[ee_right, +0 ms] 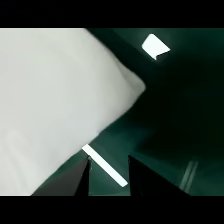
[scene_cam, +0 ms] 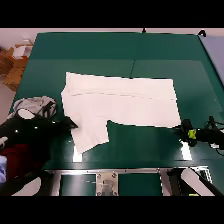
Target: Fold the shirts.
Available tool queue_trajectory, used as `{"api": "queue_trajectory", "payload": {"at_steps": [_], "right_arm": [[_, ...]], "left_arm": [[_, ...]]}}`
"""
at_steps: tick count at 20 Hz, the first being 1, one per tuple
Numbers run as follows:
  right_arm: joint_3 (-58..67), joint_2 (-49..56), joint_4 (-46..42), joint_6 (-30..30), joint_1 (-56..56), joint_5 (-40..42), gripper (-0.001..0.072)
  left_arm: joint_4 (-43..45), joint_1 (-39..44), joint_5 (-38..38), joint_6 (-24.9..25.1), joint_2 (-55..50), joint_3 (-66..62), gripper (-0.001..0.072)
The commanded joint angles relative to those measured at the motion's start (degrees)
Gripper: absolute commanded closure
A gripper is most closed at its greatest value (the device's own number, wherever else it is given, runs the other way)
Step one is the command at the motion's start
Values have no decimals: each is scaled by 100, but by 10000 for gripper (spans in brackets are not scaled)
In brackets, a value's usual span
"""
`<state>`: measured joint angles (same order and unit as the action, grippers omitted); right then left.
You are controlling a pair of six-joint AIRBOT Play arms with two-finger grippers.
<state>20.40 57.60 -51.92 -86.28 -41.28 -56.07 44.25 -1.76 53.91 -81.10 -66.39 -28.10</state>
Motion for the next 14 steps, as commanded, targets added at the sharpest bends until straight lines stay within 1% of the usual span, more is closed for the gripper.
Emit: {"api": "queue_trajectory", "payload": {"at_steps": [1,2,3,4,5,6,7,8,9,10,11,14], "right_arm": [[-284,173,634,-4,468,1019,340],[-282,260,815,-7,603,1176,341],[-271,350,960,-4,706,1320,344],[-260,389,1019,-4,737,1412,354],[-254,389,1067,-4,745,1478,388],[-227,389,1067,-4,758,1480,511],[-199,389,1062,39,758,1473,648],[-184,387,1062,166,758,1462,663],[-177,387,1062,284,758,1421,695],[-179,385,1054,374,754,1381,696],[-175,382,1012,450,754,1316,697],[-107,380,428,409,743,986,698]], "left_arm": [[-752,796,-1272,168,-365,304,183],[-935,844,-1294,219,-476,304,184],[-1058,841,-1285,319,-503,302,222],[-1049,824,-1257,372,-474,264,469],[-1014,824,-1204,387,-466,168,647],[-1012,824,-1110,481,-468,57,652],[-984,824,-1005,496,-468,-59,653],[-938,824,-883,492,-468,-190,654],[-850,824,-745,487,-468,-310,676],[-697,824,-581,461,-468,-420,682],[-487,824,-385,365,-466,-522,682],[540,824,326,-166,-444,-719,683]]}}
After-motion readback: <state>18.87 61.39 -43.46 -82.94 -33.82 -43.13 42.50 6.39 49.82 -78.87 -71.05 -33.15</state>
